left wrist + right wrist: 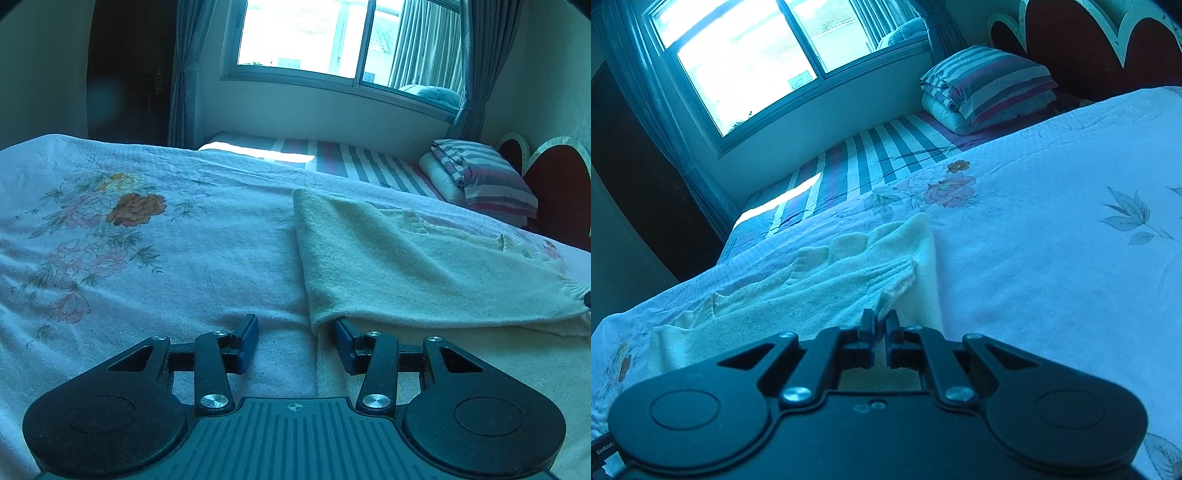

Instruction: Fold small clothes

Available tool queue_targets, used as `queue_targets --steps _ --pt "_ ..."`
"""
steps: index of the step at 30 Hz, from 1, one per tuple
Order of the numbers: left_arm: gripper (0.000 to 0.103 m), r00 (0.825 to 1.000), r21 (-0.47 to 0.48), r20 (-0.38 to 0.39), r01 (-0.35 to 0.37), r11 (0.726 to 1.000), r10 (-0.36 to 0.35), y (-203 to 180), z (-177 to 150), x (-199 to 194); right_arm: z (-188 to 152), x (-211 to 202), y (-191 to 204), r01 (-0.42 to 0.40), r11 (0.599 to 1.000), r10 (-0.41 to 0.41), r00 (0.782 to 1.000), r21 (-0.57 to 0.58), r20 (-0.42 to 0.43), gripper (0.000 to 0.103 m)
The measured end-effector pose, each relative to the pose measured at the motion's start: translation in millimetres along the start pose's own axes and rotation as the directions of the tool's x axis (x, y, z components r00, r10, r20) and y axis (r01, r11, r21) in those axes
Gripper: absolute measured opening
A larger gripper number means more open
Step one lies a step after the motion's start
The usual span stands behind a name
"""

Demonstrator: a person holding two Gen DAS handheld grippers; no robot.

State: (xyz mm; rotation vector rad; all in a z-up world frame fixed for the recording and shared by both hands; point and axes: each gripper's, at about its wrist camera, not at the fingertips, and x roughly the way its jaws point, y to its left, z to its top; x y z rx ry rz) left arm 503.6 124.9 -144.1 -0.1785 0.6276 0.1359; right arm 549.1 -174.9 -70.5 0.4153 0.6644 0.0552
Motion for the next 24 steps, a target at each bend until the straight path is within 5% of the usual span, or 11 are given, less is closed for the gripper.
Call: queue_targets --steps 10,18,22,24 --pt "0.046 1.0 -0.037 0.007 0.008 0.999 -0.007 5 4 -2 -2 -23 2 -0.033 0.999 0.034 0.999 -0.013 0.026 0.005" --pt "0.046 1.0 -0.046 -0.013 0.01 0.999 -0.011 8 4 1 -20 -10 -13 0.009 1.0 -0.008 0.999 0.025 -0.038 0.005" --pt "0.046 1.0 -0.048 -0.027 0.011 0.999 -0.013 14 2 -3 -18 -16 -13 0.009 1.0 -0.008 0.999 0.011 -0.041 0.009" --pt "0.046 0.999 -0.013 -0.034 -0.002 1.0 0.001 19 0 -12 -16 -32 -16 0.035 0.999 -0.035 0.999 0.011 0.028 0.019"
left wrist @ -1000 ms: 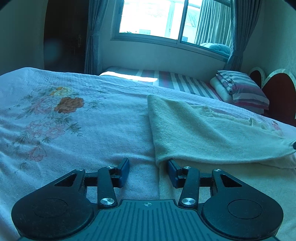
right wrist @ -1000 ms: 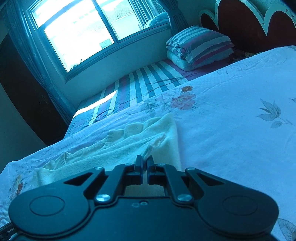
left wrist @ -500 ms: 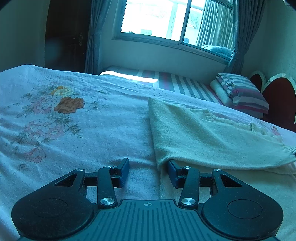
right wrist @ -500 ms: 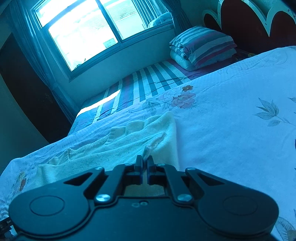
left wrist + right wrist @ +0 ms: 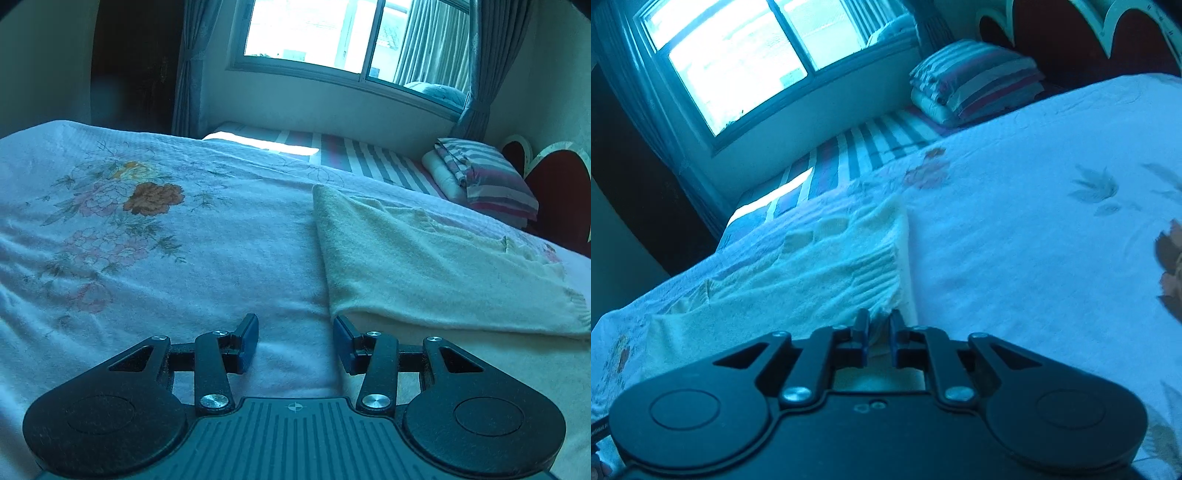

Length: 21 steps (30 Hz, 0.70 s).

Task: Fold small clothes
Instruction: 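Release the folded side with the right tool and smooth it flat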

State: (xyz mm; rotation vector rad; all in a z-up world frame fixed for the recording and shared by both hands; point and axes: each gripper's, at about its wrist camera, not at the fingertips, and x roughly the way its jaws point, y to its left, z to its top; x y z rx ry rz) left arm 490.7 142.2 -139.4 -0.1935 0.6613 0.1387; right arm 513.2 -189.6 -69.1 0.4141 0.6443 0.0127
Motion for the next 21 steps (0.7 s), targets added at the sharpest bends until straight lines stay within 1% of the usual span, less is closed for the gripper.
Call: queue_targets --steps 2,4,7,9,10,12,13,14,16,17,18,19,21 --pt "0.046 1.0 0.017 0.017 -0.011 1.0 0.011 7 0 -14 6 -13 -5 0.01 1.0 -0.009 0.999 -0.01 0.048 0.014" --pt "0.046 0.998 0.042 0.06 0.004 0.999 -0.006 3 7 -22 12 -15 -4 -0.011 0.999 0.013 0.999 -0.033 0.052 0.012" --pt "0.046 0.99 0.076 0.102 0.085 0.994 -0.092 -19 26 -17 17 0 9 -0.02 0.995 0.023 0.999 -0.095 0.028 0.009" --pt "0.046 0.986 0.1 0.098 0.128 0.987 -0.138 -38 35 -2 15 14 20 -0.029 0.989 0.032 0.999 -0.145 0.016 0.009" --pt "0.046 0.986 0.112 0.081 0.135 0.984 -0.145 -46 37 8 14 21 25 -0.024 0.984 0.026 1.0 -0.175 0.01 0.009" --pt "0.046 0.991 0.126 0.004 0.135 0.983 -0.137 -55 34 34 9 37 30 0.001 0.973 -0.006 1.0 -0.233 -0.02 0.008" --pt "0.046 0.992 0.141 -0.014 0.126 0.982 -0.126 -57 29 42 5 45 29 0.026 0.967 -0.037 0.998 -0.253 -0.041 0.004" --pt "0.046 0.992 0.168 0.01 0.119 0.978 -0.123 -58 27 40 4 45 26 0.021 0.966 -0.03 0.999 -0.259 -0.032 0.004" --pt "0.046 0.992 0.19 0.009 0.121 0.974 -0.125 -60 33 33 8 41 27 0.016 0.964 -0.026 0.999 -0.267 -0.033 0.005" --pt "0.046 0.991 0.191 0.032 0.119 0.974 -0.127 -60 38 29 11 38 28 0.012 0.963 -0.017 1.0 -0.268 -0.017 0.012" --pt "0.046 0.991 0.192 0.049 0.116 0.974 -0.128 -61 42 28 15 36 29 0.007 0.963 -0.006 1.0 -0.269 0.004 0.013" --pt "0.046 0.99 0.191 0.055 0.117 0.975 -0.13 -61 49 31 20 38 30 0.0 0.963 0.005 1.0 -0.269 0.018 0.013" --pt "0.046 0.99 0.193 0.057 0.116 0.974 -0.129 -63 61 43 30 48 34 -0.006 0.964 0.012 1.0 -0.267 0.021 0.013"
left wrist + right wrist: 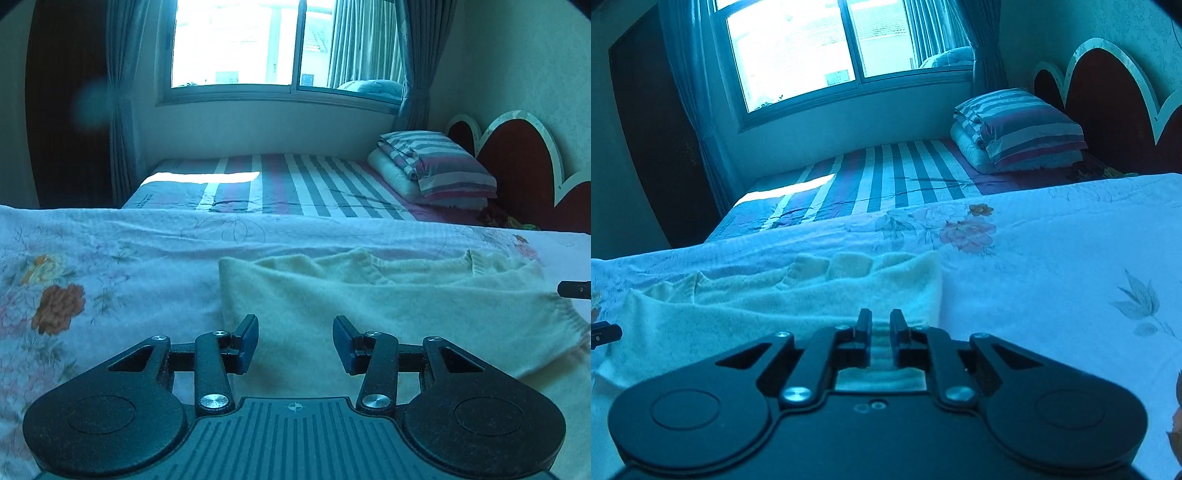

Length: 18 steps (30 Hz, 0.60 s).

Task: Fold small clothes
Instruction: 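Release the folded side with the right tool and smooth it flat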

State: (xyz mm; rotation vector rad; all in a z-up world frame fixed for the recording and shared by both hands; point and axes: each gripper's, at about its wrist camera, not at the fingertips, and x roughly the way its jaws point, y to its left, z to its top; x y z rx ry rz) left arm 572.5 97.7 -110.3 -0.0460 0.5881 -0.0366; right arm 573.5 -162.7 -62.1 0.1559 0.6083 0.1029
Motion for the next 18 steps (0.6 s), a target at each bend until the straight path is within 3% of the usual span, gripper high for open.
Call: queue_targets --steps 4,6,9,11,14,18 --pt "0.046 0.999 0.034 -0.039 -0.014 0.999 0.015 -3 10 36 2 31 4 0.036 0.998 -0.039 0.997 -0.052 -0.069 0.012" --pt "0.046 0.999 0.039 -0.048 -0.012 0.999 0.014 -2 8 48 -3 37 3 0.037 0.996 -0.042 0.997 -0.081 -0.06 0.011" --pt "0.046 0.999 0.033 -0.05 -0.015 0.999 0.017 -1 14 41 -1 31 3 0.034 0.995 -0.04 0.997 -0.092 -0.065 0.012" --pt "0.046 1.0 0.037 -0.012 -0.011 0.999 0.011 -2 15 27 3 16 3 0.018 0.997 -0.02 1.0 -0.071 -0.025 0.021" --pt "0.046 1.0 0.042 -0.018 -0.006 0.999 0.007 -3 11 18 3 1 4 0.002 0.998 -0.002 1.0 -0.07 0.0 0.021" --pt "0.046 0.999 0.063 -0.049 -0.021 0.998 0.024 -6 -2 25 -9 7 8 0.017 0.994 -0.022 0.999 -0.105 -0.043 0.02"
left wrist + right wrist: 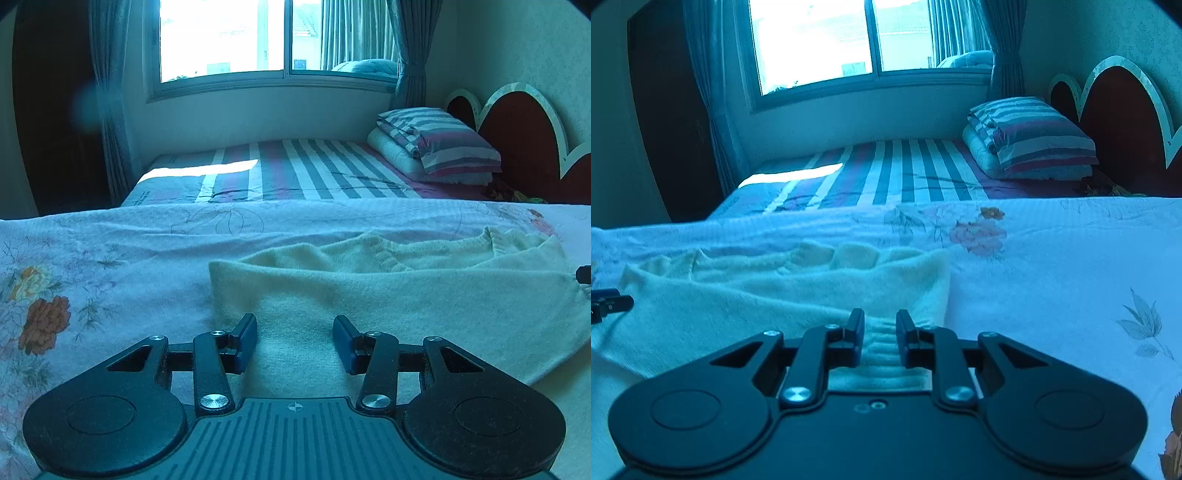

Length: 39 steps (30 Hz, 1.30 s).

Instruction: Fold small clothes

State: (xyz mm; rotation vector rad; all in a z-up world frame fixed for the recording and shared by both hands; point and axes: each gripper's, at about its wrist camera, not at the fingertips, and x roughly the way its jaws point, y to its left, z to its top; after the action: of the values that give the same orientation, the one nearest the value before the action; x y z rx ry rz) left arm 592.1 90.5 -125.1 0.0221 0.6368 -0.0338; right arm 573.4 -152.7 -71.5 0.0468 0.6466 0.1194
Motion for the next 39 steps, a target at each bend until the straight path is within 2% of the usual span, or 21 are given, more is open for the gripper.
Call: queue_targets --steps 1,8,10,12,14,21,23,26,27,28,29,33,35,37,39 --pt "0.046 1.0 -0.002 0.008 -0.003 1.0 0.003 0 -2 0 -4 6 0 0.008 1.0 -0.008 1.0 -0.007 -0.022 0.02" --pt "0.046 1.0 0.01 0.001 -0.014 1.0 0.014 -2 -1 -3 -6 6 2 0.013 0.999 -0.013 1.0 -0.037 -0.013 0.02" --pt "0.046 1.0 0.007 0.02 -0.018 1.0 0.018 -1 2 -8 -3 3 3 0.016 0.999 -0.017 1.0 -0.039 -0.017 0.02" --pt "0.046 0.998 0.017 0.051 -0.04 0.999 0.039 0 7 -13 3 -3 2 0.015 0.999 -0.015 1.0 -0.034 0.016 0.024" --pt "0.046 0.998 -0.018 0.048 -0.047 0.999 0.048 9 8 -13 7 -5 -6 0.018 1.0 -0.018 0.999 -0.002 0.03 0.033" --pt "0.046 0.995 -0.118 0.017 -0.098 0.988 0.1 43 2 0 0 9 -27 0.01 0.998 -0.009 1.0 0.068 -0.017 0.034" --pt "0.046 0.995 -0.123 0.001 -0.096 0.988 0.096 46 1 9 -2 11 -32 0.012 0.992 -0.009 1.0 0.122 -0.02 0.045" --pt "0.046 0.996 -0.147 -0.016 -0.087 0.985 0.086 51 1 18 -2 13 -35 -0.017 0.989 0.023 0.999 0.147 -0.038 0.049" --pt "0.046 0.996 -0.147 -0.016 -0.092 0.985 0.091 51 3 20 -1 14 -34 -0.022 0.991 0.028 0.999 0.134 -0.042 0.045" --pt "0.046 0.995 -0.143 -0.013 -0.096 0.985 0.096 51 4 21 0 13 -32 -0.042 0.993 0.046 0.998 0.114 -0.041 0.017" --pt "0.046 0.994 -0.131 -0.014 -0.106 0.986 0.105 50 4 24 1 11 -31 -0.05 0.993 0.054 0.998 0.102 -0.034 0.012" --pt "0.046 0.993 -0.125 -0.011 -0.117 0.985 0.117 48 2 28 0 15 -34 -0.02 0.993 0.025 0.999 0.112 -0.043 0.015" --pt "0.046 0.995 -0.161 -0.022 -0.104 0.981 0.101 52 4 18 3 11 -31 -0.001 0.995 0.006 0.999 0.097 -0.05 0.026" --pt "0.046 0.997 -0.154 0.014 -0.07 0.986 0.073 50 0 -2 6 -3 -31 -0.019 0.995 0.022 0.999 0.095 -0.03 0.027" --pt "0.046 0.999 -0.107 -0.003 -0.051 0.993 0.051 42 -9 -11 1 -12 -32 -0.048 0.995 0.05 0.999 0.088 -0.022 0.028"
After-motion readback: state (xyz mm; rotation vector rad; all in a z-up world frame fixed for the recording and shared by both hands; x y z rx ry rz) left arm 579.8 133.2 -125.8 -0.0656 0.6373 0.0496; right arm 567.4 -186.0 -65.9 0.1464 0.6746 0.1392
